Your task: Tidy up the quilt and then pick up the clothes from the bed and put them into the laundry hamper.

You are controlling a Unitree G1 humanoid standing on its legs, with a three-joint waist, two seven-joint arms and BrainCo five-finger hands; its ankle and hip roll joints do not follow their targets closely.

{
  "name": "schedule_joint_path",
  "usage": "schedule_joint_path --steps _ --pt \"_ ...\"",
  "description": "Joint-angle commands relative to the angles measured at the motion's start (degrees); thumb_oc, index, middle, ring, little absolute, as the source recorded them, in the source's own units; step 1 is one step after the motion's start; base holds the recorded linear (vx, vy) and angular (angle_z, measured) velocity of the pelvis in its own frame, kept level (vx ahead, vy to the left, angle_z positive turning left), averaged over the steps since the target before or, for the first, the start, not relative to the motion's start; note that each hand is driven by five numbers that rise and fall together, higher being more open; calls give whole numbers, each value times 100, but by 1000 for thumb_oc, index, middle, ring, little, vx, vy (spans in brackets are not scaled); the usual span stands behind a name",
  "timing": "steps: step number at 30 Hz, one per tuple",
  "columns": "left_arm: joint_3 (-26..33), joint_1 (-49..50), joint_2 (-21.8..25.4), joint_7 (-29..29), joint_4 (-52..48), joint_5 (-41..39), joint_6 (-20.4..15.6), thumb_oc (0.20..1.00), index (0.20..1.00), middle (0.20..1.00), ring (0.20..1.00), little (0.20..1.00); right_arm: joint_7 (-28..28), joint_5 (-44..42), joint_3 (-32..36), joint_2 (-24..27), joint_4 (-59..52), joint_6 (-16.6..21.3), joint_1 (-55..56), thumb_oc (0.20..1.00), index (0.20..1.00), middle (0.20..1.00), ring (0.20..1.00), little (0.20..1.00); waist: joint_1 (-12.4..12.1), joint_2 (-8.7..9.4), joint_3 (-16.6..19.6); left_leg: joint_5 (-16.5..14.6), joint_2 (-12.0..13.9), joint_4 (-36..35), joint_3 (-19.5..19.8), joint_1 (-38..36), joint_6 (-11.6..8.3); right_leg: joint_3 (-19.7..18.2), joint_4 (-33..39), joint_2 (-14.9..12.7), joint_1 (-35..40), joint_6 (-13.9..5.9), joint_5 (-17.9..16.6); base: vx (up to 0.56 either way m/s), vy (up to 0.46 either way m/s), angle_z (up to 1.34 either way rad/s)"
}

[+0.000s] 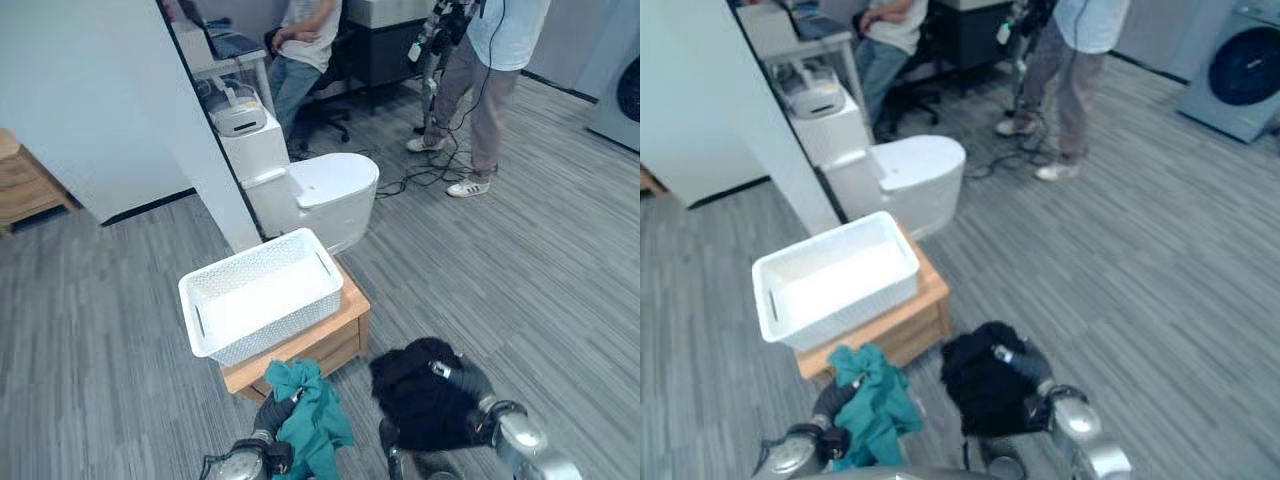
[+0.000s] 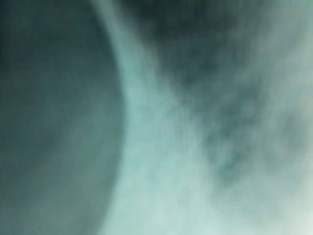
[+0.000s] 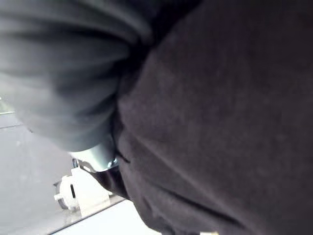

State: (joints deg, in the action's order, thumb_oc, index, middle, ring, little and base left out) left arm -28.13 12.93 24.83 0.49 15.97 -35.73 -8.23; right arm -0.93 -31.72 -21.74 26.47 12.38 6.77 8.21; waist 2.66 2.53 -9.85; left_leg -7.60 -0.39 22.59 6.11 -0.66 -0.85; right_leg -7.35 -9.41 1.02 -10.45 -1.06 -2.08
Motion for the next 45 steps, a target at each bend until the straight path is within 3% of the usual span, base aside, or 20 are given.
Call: schedule_joint_path --steps 1,3,4,5,7,16,19,24,29,31,32,33,34,36,40,45 --pt "367 -157 -60 -51 -595 230 -114 200 200 200 200 200 24 -399 198 139 -777 176 427 200 200 200 200 200 481 31 -80 293 695 -497 -1300 96 -114 754 898 -678 839 -679 -197 94 -111 129" --pt "418 -121 -87 106 -563 239 -227 200 200 200 200 200 -39 -351 300 138 -781 151 545 200 200 200 200 200 515 -4 -37 304 755 -1047 -1506 18 -112 902 896 -686 912 -682 -97 124 -10 107" --pt "548 -81 -129 458 -527 324 -368 200 200 200 200 200 -75 -268 405 136 -831 104 743 200 200 200 200 200 529 -30 17 540 788 -1800 -1611 -91 -172 1030 920 -675 989 -668 -9 144 20 47" --pt "579 -80 -137 511 -525 359 -409 200 200 200 200 200 -69 -263 424 139 -841 110 772 200 200 200 200 200 532 -30 20 595 805 -1880 -1613 -99 -192 1036 930 -669 997 -660 -1 164 36 29" --pt "995 -224 -155 1163 -368 715 -691 200 200 200 200 200 -221 -212 613 179 -906 69 995 200 200 200 200 200 571 -33 53 907 912 -2285 -1474 -66 -338 937 1024 -624 1049 -608 60 137 47 71" --pt "2205 -1193 317 2533 38 1687 -975 200 200 200 200 200 -754 93 844 346 -1104 -269 1453 200 200 200 200 200 837 -169 47 1264 1164 -2695 -1791 -109 -486 1030 1031 -665 1041 -565 179 127 83 19" --pt "2484 -1877 891 2951 325 1895 -777 200 200 200 200 200 -952 231 837 466 -1076 -348 1575 200 200 200 200 200 1032 -219 -34 1296 1218 -2708 -1889 -78 -505 928 913 -661 861 -585 186 102 93 -5" --pt "2365 -2937 1510 3301 839 2318 -372 200 200 200 200 200 -988 204 751 632 -1026 -456 1549 200 200 200 200 200 1283 -256 -146 1283 1215 -2735 -2052 -26 -526 778 876 -647 592 -656 116 69 72 -15" --pt "1763 -4697 2317 3543 2094 2314 236 200 200 200 200 200 -987 132 515 770 -838 -375 1210 200 200 200 200 200 1588 -228 -421 1255 1198 -2754 -2229 222 -553 562 882 -577 159 -739 -7 -54 24 -28" --pt "1349 -5532 2529 3664 2740 2351 666 200 200 200 200 200 -874 55 377 793 -695 -271 1004 200 200 200 200 200 1712 -178 -586 1253 1175 -2746 -2292 369 -566 431 880 -532 -40 -771 -64 -116 14 -28" --pt "1235 -5726 2563 3772 2911 2326 883 536 536 536 536 536 -845 40 347 777 -630 -204 950 200 200 200 200 200 1761 -161 -641 1244 1164 -2748 -2313 400 -561 380 876 -516 -95 -771 -72 -62 12 -32" --pt "1195 -5811 2577 3834 2996 2312 1031 1000 1000 1000 1000 1000 -843 33 347 780 -624 -186 939 200 200 200 200 200 1784 -151 -667 1240 1159 -2745 -2315 419 -559 355 868 -505 -118 -771 -67 -18 7 -28" --pt "1094 -5951 2597 3912 3126 2254 1424 1000 1000 1000 1000 1000 -829 -7 386 772 -607 -131 926 200 200 200 200 200 1821 -129 -726 1224 1137 -2736 -2314 442 -550 306 847 -494 -150 -778 -55 16 -2 -21" --pt "717 -6327 2551 4006 3858 2087 1808 1000 1000 1000 1000 1000 -691 -87 346 795 -593 -129 856 200 200 200 200 200 1926 -65 -820 1203 1118 -2687 -2336 496 -553 207 790 -467 -181 -789 -28 40 -15 -23" --pt "606 -6500 2444 3923 4211 2029 1549 1000 1000 1000 1000 1000 -556 -234 280 772 -469 -14 773 200 200 200 200 200 1960 27 -906 1198 1103 -2662 -2426 575 -559 170 889 -481 -225 -814 -92 -28 -32 -13" --pt "719 -6287 2368 4094 3755 2094 1586 1000 1000 1000 1000 1000 -716 16 483 713 -710 -70 977 200 200 200 200 200 1958 46 -960 1136 1068 -2658 -2486 525 -524 178 916 -486 -177 -830 -58 -19 9 -9"
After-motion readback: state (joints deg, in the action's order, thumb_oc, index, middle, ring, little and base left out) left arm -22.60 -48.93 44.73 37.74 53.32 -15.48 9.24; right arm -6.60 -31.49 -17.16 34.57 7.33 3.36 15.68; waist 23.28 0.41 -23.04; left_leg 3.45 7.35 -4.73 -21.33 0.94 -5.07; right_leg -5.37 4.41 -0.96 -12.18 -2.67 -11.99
